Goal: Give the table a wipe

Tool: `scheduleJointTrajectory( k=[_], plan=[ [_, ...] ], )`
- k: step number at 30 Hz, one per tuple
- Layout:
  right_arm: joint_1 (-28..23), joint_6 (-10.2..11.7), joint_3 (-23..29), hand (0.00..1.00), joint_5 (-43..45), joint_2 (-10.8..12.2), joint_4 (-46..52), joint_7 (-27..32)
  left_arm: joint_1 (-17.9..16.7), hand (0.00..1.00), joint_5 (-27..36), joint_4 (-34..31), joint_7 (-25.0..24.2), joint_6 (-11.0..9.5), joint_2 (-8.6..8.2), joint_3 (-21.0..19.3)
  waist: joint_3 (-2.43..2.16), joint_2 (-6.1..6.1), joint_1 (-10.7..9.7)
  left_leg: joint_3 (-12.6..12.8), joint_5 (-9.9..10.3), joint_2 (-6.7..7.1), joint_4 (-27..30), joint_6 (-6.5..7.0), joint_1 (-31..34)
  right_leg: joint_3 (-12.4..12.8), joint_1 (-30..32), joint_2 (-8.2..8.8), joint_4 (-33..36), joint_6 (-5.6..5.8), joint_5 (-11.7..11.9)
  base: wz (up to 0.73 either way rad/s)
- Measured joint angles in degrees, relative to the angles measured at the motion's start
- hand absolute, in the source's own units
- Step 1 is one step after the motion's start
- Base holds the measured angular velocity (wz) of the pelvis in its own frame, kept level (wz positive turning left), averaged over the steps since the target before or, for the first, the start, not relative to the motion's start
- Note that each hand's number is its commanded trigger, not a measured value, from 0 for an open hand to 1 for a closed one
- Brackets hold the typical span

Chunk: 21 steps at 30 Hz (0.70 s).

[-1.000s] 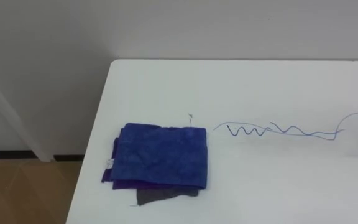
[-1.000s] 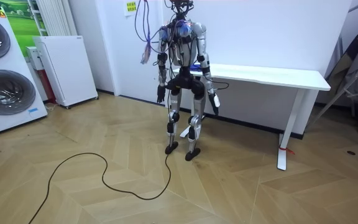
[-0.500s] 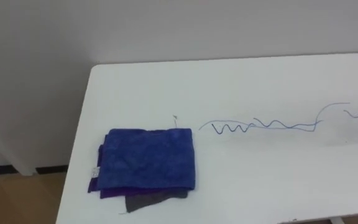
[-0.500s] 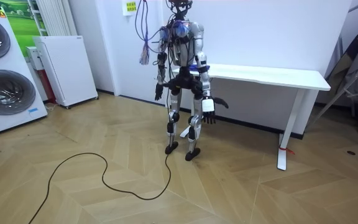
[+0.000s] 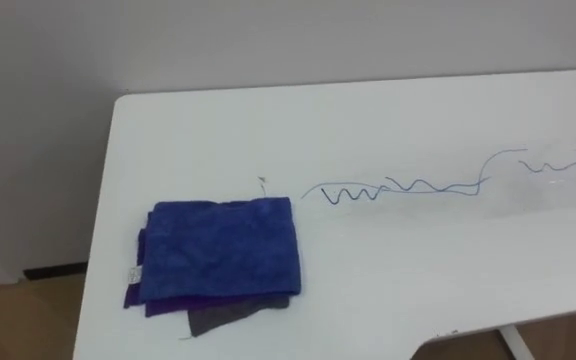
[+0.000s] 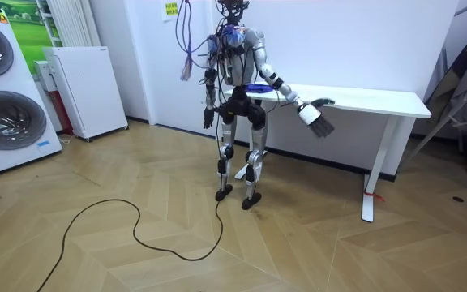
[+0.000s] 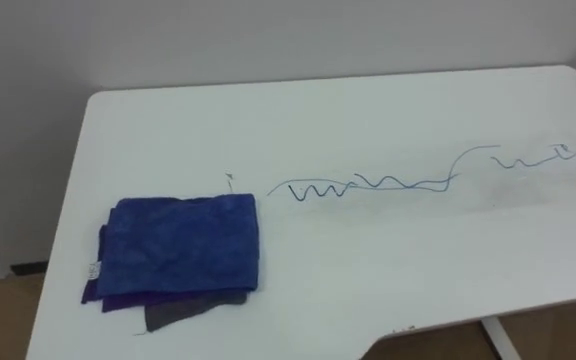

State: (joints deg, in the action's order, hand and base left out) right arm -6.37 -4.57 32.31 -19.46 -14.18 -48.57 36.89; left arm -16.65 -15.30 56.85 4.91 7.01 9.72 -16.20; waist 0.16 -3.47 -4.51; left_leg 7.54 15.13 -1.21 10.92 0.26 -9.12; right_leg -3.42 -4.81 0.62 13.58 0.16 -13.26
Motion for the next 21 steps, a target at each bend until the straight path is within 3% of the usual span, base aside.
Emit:
scheduleJointTrajectory(
  k=[2,6,11,16,21],
  plan=[
    [0.44,1.45,-3.15,0.0,7.4,-0.16,6.97,3.01,-0.37,0.0,-0.04,-0.01,0.02,-0.33,0.12,1.5,-0.02,0.21,0.81,0.05,-0.01,-0.01,-0.05,-0.01,0.07,-0.01,0.02,-0.03,0.1,0.0,0.01,0.0],
    [0.87,2.2,-6.63,0.0,20.63,-0.21,16.71,4.46,-0.43,0.0,-0.49,-0.2,0.02,-1.14,0.17,2.27,-0.05,0.2,2.54,0.04,-0.02,-0.08,-0.21,-0.02,-0.03,-0.06,0.1,-0.1,0.03,-0.02,0.02,-0.01],
    [0.45,4.75,-15.49,0.0,40.47,-0.2,31.57,4.87,-0.45,0.0,-0.52,-1.0,-0.15,-1.2,0.39,6.12,-0.07,0.77,3.82,-1.35,-0.02,-0.12,-0.36,-0.03,0.03,-2.62,-0.29,0.06,-0.3,-0.06,0.05,0.11],
    [0.75,6.58,-23.99,0.0,51.23,-0.24,37.27,3.58,-0.45,0.0,-0.43,-1.69,-0.15,-3.32,0.42,8.78,-0.04,0.63,6.97,-2.41,-0.03,-0.1,-0.51,-0.04,-0.03,-3.53,-1.4,0.07,-1.2,-0.17,0.29,0.09],
    [1.44,7.79,-30.01,0.0,58.71,-0.24,41.93,1.21,-0.56,0.0,-0.6,-1.72,-0.14,-3.42,0.67,10.8,-0.03,0.42,8.7,-4.07,-0.03,-0.02,-0.53,-0.04,0.44,-5.7,-1.95,0.2,-2.26,-0.07,0.54,0.17]
  ],
)
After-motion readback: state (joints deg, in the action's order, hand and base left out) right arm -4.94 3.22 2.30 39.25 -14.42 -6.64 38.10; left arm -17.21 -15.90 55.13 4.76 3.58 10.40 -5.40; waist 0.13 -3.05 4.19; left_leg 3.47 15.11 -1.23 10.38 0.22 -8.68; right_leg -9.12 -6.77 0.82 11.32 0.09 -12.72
